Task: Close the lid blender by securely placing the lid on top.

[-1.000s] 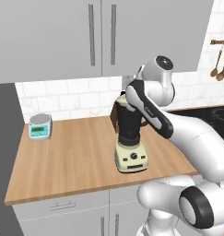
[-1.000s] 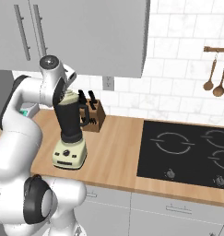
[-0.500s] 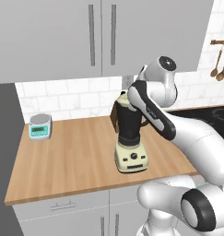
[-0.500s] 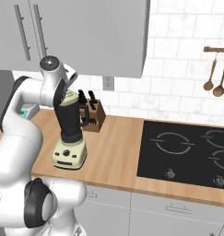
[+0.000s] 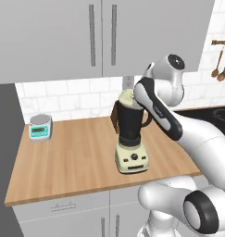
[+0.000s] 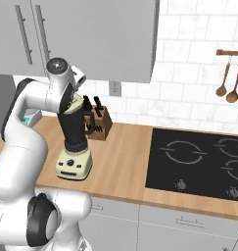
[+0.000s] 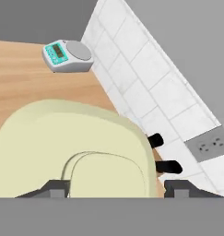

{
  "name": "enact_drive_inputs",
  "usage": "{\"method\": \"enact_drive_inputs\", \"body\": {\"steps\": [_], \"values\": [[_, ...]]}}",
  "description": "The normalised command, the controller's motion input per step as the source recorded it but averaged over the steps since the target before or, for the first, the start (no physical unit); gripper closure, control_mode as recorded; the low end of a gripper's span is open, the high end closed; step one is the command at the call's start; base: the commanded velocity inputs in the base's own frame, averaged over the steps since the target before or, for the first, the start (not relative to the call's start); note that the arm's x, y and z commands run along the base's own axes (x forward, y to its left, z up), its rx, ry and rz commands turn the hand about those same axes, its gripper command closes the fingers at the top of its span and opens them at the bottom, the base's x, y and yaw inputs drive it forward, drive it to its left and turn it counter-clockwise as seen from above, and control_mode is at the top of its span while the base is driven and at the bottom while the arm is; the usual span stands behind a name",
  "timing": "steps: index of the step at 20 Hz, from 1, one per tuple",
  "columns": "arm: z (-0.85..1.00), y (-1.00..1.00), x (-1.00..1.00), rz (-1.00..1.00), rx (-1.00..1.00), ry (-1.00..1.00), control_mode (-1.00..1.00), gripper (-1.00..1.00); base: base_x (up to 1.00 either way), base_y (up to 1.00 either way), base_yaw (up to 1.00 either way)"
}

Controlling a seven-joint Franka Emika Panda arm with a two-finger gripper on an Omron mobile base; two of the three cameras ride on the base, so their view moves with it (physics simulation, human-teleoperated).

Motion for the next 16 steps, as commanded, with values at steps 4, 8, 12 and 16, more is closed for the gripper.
{"method": "enact_drive_inputs", "body": {"steps": [4, 8, 12, 16], "values": [[0.0, -0.14, -0.07, 0.0, 0.08, -0.03, -1.0, -1.0, 0.0, 0.0, 0.0], [-0.13, 0.0, 0.0, 0.0, 0.01, 0.0, -1.0, -1.0, 0.0, 0.0, 0.0], [0.0, 0.0, 0.0, 0.0, 0.01, 0.0, -1.0, -1.0, 0.0, 0.0, 0.0], [-0.01, 0.0, 0.0, 0.0, 0.0, -0.04, -1.0, -1.0, 0.0, 0.0, 0.0]]}}
